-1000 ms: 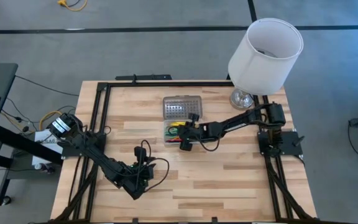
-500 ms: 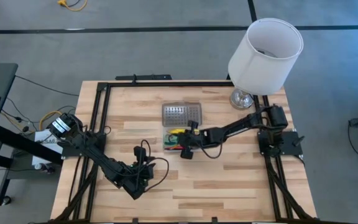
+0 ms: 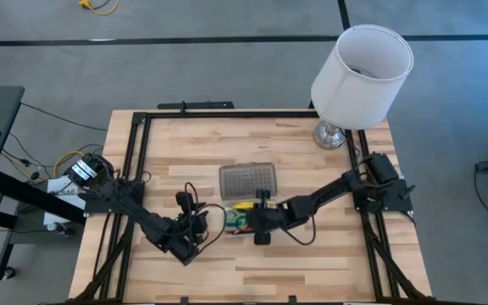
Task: Pick & place school supplies into a supply box
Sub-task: Close the gray supply box
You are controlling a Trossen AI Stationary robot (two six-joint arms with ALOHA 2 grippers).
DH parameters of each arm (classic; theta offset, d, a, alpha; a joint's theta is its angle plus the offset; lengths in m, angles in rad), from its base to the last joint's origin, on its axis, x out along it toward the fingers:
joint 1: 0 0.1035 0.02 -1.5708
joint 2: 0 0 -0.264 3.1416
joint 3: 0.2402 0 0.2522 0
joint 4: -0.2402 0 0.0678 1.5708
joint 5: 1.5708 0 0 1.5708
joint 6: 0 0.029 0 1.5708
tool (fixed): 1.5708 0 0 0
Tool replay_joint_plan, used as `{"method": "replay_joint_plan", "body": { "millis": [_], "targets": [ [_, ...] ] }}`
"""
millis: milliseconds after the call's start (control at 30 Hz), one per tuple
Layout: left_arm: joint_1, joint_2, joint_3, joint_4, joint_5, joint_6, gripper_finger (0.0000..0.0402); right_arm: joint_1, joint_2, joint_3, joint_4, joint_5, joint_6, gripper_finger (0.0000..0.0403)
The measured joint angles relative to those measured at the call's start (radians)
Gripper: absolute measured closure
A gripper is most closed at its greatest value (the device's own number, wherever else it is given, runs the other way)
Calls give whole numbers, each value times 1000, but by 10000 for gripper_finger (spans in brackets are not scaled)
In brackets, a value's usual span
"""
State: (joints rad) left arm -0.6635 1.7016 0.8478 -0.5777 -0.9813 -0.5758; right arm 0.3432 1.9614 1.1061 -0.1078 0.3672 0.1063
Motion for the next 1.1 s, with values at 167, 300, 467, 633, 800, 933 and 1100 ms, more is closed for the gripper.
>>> {"method": "replay_joint_plan", "body": {
  "millis": [167, 300, 467, 633, 800, 933, 1100],
  "targets": [
    [14, 0, 0, 0, 0, -8, 255, 66, 1, 0, 3, 1, 18, 310],
    [29, 0, 0, 0, 0, -14, 255, 105, 3, -2, 33, -6, 18, 310],
    [58, 0, -10, 8, 0, -24, 255, 138, 4, -3, 51, -11, 18, 310],
    [115, 0, -68, 27, -1, -66, 255, 148, 4, -3, 61, -9, 17, 310],
    [184, 0, -135, 29, -1, -147, 255, 155, -1, -5, 66, 47, -23, 310],
    [222, 0, -178, 104, -6, -150, 255, 181, -16, 13, 80, 139, -93, 310],
    [250, 0, -186, 174, -24, -88, 255, 224, -17, 84, 53, 159, -150, 310]
  ]
}}
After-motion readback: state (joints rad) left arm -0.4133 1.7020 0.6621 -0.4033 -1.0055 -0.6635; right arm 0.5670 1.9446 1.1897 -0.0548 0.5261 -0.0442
